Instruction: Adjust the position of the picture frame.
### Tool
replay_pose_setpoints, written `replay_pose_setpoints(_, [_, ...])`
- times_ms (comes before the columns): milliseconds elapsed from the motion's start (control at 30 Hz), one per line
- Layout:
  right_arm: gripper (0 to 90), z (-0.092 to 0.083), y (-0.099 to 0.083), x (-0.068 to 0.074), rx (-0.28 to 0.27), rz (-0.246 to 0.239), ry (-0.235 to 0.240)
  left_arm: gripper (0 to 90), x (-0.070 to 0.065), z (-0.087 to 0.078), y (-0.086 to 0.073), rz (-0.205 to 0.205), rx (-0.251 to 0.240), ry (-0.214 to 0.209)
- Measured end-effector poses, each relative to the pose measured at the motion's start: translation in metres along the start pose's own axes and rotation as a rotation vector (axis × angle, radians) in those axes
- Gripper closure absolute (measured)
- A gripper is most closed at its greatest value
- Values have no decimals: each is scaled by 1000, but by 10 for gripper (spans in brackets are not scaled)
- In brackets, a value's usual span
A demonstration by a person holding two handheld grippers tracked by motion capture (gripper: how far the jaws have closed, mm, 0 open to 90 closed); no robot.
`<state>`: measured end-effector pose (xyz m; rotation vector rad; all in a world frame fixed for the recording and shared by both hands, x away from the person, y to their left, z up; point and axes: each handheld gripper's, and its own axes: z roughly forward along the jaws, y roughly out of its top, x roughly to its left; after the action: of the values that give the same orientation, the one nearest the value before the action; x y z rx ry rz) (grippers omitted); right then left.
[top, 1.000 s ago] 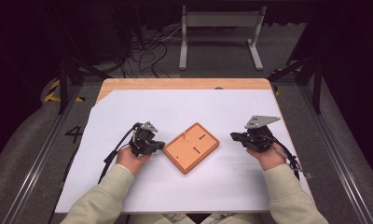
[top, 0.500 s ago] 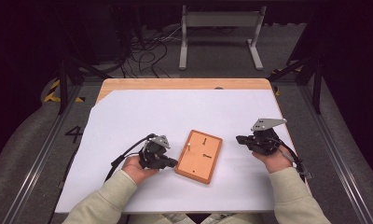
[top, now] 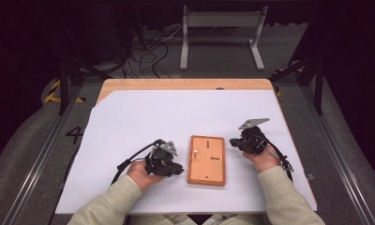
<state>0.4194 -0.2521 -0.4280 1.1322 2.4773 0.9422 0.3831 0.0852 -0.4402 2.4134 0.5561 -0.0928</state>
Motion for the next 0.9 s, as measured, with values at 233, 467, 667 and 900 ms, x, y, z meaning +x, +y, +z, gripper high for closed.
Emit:
replay_pose_setpoints(233, [900, 29, 17, 7, 72, -15, -17, 795, 13, -23, -9, -67, -90, 50])
replay_pose_setpoints(467, [900, 57, 44, 26, 55, -73, 46, 824, 23, -42, -16, -117, -168, 98])
replay_pose_setpoints(667, [900, 65, 56, 40, 44, -158, 81, 845, 37, -49, -23, -187, -214, 138])
replay_pose_setpoints(900, [900, 16, 33, 51, -18, -201, 122, 896, 51, -50, -22, -245, -241, 191])
